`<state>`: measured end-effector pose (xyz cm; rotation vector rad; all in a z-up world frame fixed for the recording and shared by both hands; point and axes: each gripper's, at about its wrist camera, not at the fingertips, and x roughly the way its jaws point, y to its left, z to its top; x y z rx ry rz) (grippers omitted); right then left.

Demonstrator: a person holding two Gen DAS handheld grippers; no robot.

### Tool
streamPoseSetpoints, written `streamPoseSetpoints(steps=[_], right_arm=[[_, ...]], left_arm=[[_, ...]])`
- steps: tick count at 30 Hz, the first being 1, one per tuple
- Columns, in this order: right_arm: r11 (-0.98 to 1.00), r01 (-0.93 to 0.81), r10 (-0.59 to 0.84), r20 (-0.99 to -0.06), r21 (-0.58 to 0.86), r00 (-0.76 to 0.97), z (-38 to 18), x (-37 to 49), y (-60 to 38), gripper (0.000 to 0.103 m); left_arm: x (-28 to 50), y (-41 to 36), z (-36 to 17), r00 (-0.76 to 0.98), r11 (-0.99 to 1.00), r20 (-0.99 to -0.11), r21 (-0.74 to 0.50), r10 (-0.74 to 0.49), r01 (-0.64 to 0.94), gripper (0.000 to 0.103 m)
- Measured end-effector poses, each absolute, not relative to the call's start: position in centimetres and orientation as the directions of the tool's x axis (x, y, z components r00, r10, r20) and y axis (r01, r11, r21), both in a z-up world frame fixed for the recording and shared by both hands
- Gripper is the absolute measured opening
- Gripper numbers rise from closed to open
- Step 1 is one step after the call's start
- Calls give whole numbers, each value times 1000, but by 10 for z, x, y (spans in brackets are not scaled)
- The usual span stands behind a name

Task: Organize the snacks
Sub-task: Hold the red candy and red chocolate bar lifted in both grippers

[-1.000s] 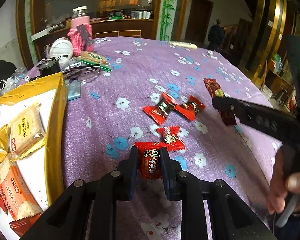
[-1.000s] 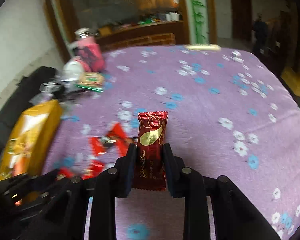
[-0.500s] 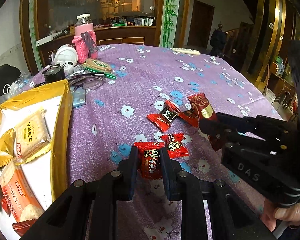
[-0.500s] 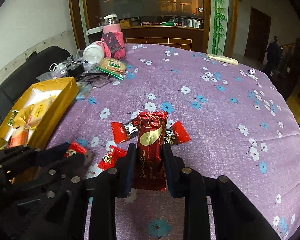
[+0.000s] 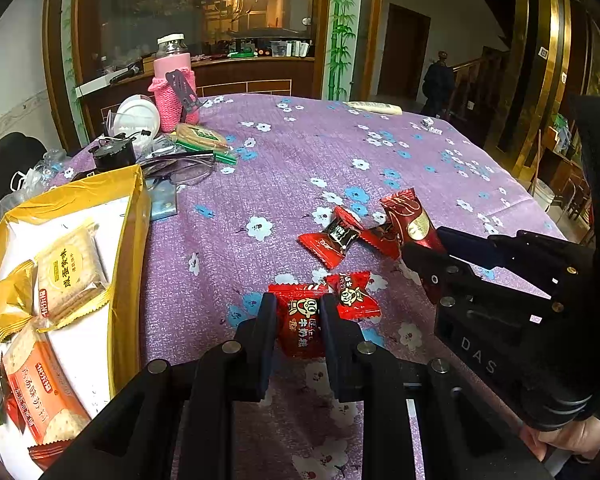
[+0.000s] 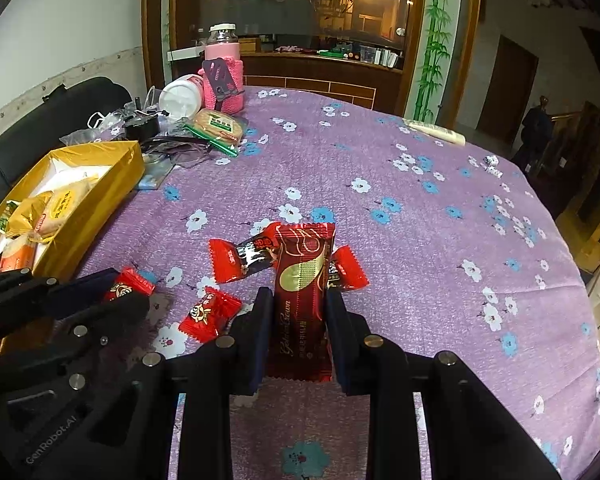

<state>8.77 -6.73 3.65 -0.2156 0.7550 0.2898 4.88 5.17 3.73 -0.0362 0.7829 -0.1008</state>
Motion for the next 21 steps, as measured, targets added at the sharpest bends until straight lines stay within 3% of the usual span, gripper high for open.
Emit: streamPoseSetpoints(steps=[21], right_arm=[[941,-304,130,-668,-150,733,41,83,-68,25]], left_arm=[[46,53,42,724,995,-683,-74,-100,69,22]])
